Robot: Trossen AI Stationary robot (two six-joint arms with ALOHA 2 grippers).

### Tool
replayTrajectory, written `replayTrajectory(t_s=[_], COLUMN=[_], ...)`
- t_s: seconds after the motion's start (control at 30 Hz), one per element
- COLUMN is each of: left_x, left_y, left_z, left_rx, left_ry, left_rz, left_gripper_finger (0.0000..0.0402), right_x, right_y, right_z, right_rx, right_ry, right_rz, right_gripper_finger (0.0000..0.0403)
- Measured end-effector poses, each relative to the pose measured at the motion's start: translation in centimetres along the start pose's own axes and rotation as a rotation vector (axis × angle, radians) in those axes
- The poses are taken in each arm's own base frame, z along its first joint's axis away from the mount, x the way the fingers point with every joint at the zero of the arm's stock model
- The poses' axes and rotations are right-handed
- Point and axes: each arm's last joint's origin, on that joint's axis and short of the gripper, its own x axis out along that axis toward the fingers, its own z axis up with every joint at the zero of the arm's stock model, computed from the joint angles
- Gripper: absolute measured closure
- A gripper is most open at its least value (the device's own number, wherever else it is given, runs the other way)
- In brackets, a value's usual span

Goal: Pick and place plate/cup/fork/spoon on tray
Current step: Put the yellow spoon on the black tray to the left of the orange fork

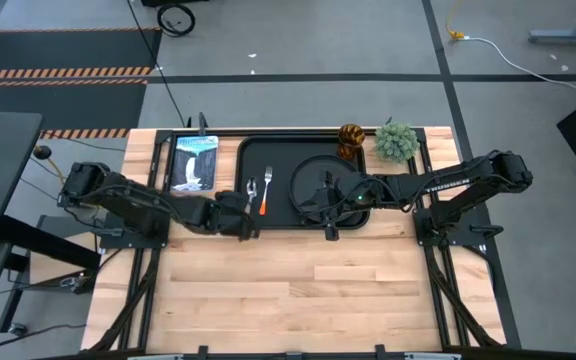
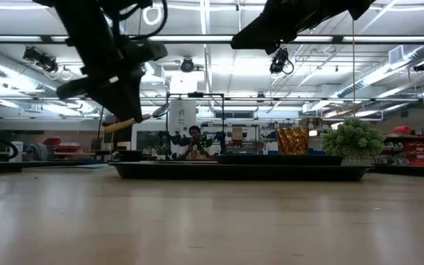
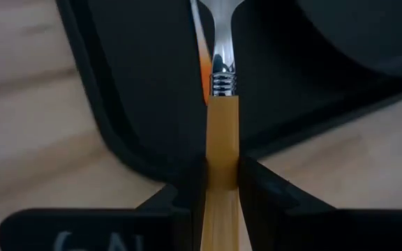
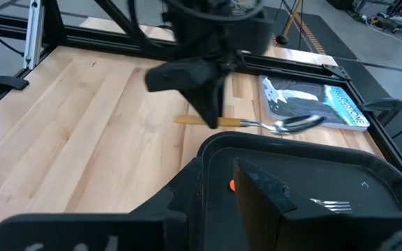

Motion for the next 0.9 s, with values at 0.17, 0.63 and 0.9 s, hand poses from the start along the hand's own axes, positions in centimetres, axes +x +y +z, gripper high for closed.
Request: replayTrajectory(t_s=[0.17,0.63,0.9], left_x=[1.4,7.5,10.5], left_y=[0.1,1.5,2.9], left_z=[1.5,5.3,6.7], left_rx=[0.007,-0.008,-0.034], left_ry=[-0.049,-0.022,0.103], left_rz=[0.021,0.13,0.138], left_gripper_finger=[0.0322,0.0322,0.0322], right_x=[0.0,0.0,-0.1], right_y=[0.0,0.3,0.8], right_z=[0.0,0.1,0.2], right_rx=[0.001,0.001,-0.007], right_ry=[0.003,-0.007,-0.014], right_rz=[0.0,0.029,0.046], right_gripper_finger=[0.0314,0.0314,0.0314])
